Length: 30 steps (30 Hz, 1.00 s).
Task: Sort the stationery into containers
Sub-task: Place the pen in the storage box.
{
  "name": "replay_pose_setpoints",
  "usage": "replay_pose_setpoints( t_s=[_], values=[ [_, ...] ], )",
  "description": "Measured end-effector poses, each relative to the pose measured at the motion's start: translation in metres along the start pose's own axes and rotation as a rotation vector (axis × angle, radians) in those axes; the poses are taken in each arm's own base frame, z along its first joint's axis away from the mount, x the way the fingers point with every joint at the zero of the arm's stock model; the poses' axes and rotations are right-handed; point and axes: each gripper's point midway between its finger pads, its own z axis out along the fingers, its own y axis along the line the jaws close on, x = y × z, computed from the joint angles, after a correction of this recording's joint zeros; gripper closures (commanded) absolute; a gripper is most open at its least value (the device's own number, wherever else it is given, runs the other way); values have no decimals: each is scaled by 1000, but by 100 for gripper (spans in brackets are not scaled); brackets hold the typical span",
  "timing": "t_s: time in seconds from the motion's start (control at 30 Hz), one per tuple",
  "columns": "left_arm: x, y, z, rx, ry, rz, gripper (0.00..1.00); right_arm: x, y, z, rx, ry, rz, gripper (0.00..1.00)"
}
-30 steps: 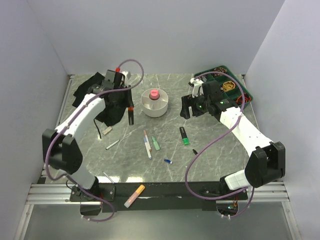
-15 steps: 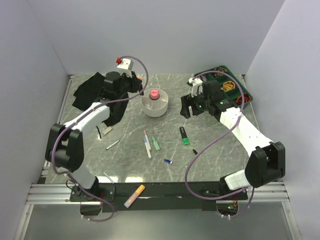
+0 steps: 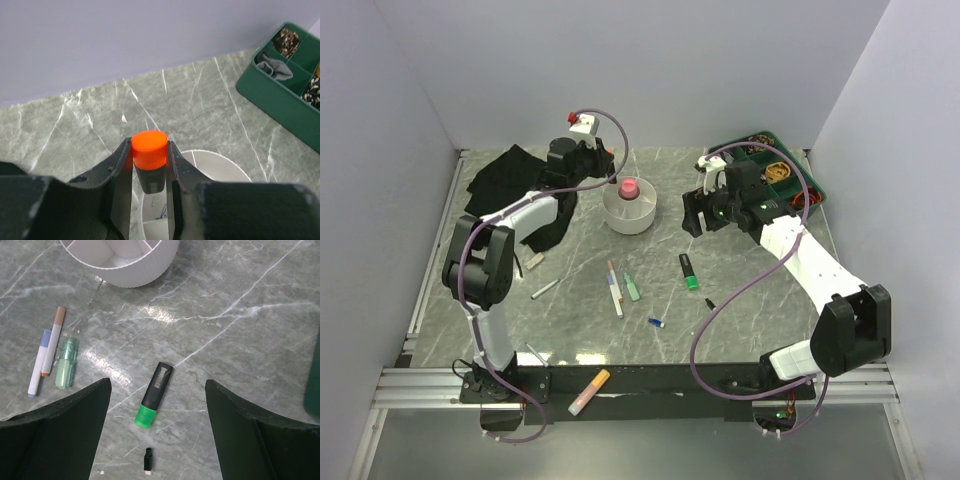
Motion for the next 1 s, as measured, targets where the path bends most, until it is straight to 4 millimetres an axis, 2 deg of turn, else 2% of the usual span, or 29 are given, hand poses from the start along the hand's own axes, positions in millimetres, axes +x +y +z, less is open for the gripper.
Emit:
replay_pose_setpoints(
  t_s=[0.3,0.47,0.53,0.63,0.67,0.77,1.0],
  values=[
    [3,-2,2,9,-3,-22,99,1,-2,2,4,6,-7,16],
    [13,-1,0,6,18,-33,99,3,-2,4,3,13,-7,16],
    [20,-1,-1,4,33,-35,94,4,-2,5,3,15,-7,16],
    [31,-1,-3,3,55,-38,79,3,-2,5,3,14,-7,16],
    [33,-2,-4,3,64,-39,69,4,-2,5,3,15,-7,16],
    [39,-5,-4,7,81,-39,56,4,-2,5,2,15,-7,16],
    [40,-7,-9,-4,103,-41,48,7,-2,5,2,21,-10,16]
  ],
)
